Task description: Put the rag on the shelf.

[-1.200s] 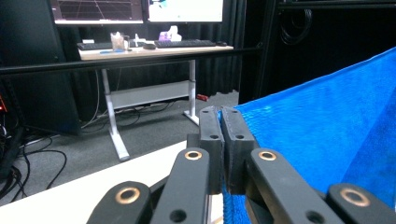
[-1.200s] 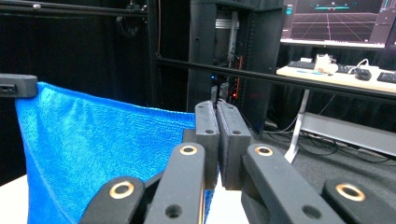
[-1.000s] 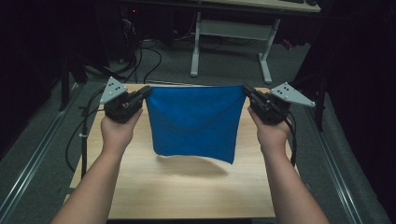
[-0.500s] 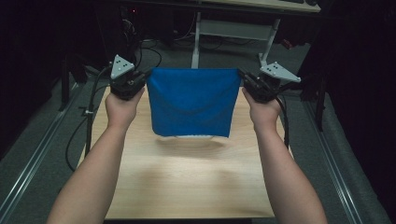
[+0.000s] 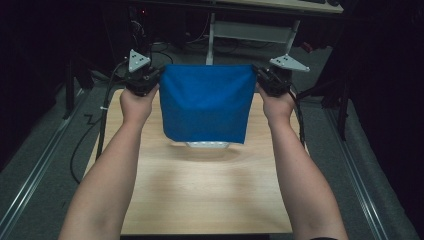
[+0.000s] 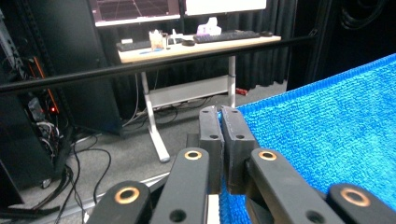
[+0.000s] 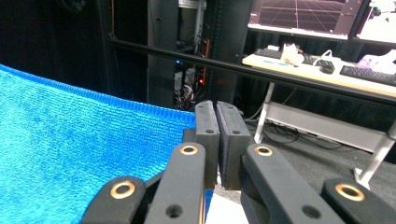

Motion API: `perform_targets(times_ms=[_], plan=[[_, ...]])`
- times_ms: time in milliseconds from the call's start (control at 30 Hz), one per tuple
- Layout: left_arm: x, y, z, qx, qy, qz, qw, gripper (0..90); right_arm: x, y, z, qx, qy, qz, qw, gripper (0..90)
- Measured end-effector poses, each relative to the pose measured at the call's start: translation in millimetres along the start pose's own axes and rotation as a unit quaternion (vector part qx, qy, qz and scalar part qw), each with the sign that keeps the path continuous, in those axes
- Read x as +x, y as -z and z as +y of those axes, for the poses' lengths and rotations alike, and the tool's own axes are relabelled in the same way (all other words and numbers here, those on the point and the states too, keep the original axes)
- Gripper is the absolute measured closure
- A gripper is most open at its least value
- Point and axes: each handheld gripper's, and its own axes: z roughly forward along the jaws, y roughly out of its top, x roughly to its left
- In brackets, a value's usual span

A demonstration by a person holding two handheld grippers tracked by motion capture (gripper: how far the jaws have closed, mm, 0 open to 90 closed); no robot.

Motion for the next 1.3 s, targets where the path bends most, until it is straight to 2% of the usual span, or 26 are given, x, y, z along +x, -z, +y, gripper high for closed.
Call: perform_targets(times_ms=[67,167,267,400,567,633,667,733,767,1000,1067,1100,1133,1200,1300], plan=[[1.6,-7.7,-6.1,0.015,0.005,0.001,0.9999,88.3,-2.8,-4.7,-2.5,0.007,-0.003,0.002,1.0,88.8],[1.2,-20.0,-19.8,0.048,0.004,0.0,0.9988,88.3,-3.2,-14.0,-10.9,0.026,0.01,-0.003,0.9996,88.8],[-0.3,-26.8,-35.1,0.064,0.012,-0.007,0.9979,88.3,-5.0,-21.8,-24.0,0.043,0.015,-0.007,0.9989,88.8],[-3.7,-32.7,-55.4,0.089,0.01,-0.018,0.9958,88.3,-8.2,-29.2,-46.0,0.072,0.009,-0.004,0.9974,88.8],[-7.1,-35.9,-80.2,0.125,0.008,-0.039,0.9914,88.2,-8.6,-33.2,-72.2,0.101,-0.001,0.003,0.9948,88.7],[-8.6,-34.7,-90.0,0.132,0.01,-0.044,0.9902,88.2,-7.5,-33.1,-82.3,0.109,-0.003,0.006,0.9941,88.7],[-9.3,-35.0,-94.2,0.141,0.015,-0.05,0.9887,88.2,-6.3,-32.8,-87.3,0.112,-0.006,0.009,0.9936,88.6],[-11.8,-33.0,-103.8,0.138,0.017,-0.056,0.9887,88.2,-3.7,-31.5,-97.3,0.114,-0.009,0.014,0.9933,88.6],[-12.3,-32.5,-109.3,0.144,0.023,-0.059,0.9876,88.2,-2.4,-30.9,-102.0,0.117,-0.011,0.017,0.9929,88.6],[-16.6,-28.0,-137.1,0.149,0.05,-0.082,0.9841,88.2,4.9,-25.3,-128.9,0.136,-0.017,0.03,0.99,88.5],[-18.9,-27.3,-142.6,0.148,0.056,-0.088,0.9834,88.2,6.5,-24.3,-135.3,0.141,-0.023,0.036,0.9891,88.5],[-20.1,-27.6,-144.6,0.151,0.059,-0.094,0.9822,88.2,7.8,-23.7,-138.6,0.143,-0.024,0.036,0.9888,88.5],[-22.1,-27.8,-146.4,0.153,0.057,-0.099,0.9817,88.2,8.8,-23.5,-141.8,0.144,-0.025,0.038,0.9886,88.5],[-25.6,-27.6,-149.5,0.149,0.053,-0.102,0.9821,88.2,10.6,-23.7,-148.2,0.15,-0.026,0.042,0.9874,88.5],[-26.1,-28.0,-154.8,0.149,0.065,-0.108,0.9807,88.2,13.3,-24.2,-155.7,0.157,-0.031,0.047,0.986,88.5]])
